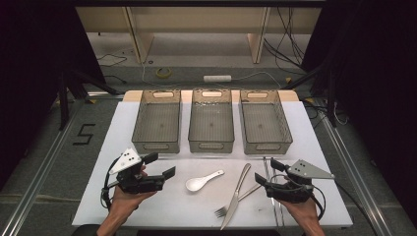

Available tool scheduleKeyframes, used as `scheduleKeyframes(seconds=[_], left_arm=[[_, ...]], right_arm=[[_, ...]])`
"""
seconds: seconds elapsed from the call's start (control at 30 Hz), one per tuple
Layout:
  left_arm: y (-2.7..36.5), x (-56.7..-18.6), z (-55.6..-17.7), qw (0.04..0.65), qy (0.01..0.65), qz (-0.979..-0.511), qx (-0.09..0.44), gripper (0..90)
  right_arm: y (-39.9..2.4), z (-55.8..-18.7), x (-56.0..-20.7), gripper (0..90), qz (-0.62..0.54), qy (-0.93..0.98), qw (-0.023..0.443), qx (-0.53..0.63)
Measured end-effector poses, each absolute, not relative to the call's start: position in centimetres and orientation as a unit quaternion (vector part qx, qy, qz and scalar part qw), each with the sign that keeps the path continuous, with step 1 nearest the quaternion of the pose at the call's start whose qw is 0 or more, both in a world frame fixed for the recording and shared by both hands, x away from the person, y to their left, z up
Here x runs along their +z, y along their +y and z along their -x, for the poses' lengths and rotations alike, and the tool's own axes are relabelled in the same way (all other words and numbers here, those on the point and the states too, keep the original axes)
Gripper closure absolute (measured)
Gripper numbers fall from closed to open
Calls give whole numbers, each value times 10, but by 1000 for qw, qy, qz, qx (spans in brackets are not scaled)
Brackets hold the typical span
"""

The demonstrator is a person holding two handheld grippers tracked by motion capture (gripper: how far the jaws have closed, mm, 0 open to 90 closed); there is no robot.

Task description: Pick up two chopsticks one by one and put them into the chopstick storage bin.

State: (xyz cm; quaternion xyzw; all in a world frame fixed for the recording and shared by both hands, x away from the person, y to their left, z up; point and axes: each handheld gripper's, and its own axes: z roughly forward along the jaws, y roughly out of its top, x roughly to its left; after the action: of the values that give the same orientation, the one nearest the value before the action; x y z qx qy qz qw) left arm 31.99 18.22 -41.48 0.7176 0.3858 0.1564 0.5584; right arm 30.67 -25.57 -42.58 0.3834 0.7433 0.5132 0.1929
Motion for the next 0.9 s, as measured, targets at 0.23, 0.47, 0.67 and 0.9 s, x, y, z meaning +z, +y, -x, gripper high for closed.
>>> scheduleKeyframes(seconds=[0.23,0.47,0.67,0.9], left_arm=[[181,-415,-320,556,385,-720,157,156],[181,-415,-320,556,385,-720,158,156],[181,-415,-320,557,386,-718,157,156],[181,-415,-320,556,387,-718,159,156]], right_arm=[[-256,-308,-425,257,-388,748,188,505],[-258,-311,-420,259,-393,754,192,490],[-260,-317,-412,258,-392,772,175,468],[-261,-334,-403,316,-403,836,147,342]])
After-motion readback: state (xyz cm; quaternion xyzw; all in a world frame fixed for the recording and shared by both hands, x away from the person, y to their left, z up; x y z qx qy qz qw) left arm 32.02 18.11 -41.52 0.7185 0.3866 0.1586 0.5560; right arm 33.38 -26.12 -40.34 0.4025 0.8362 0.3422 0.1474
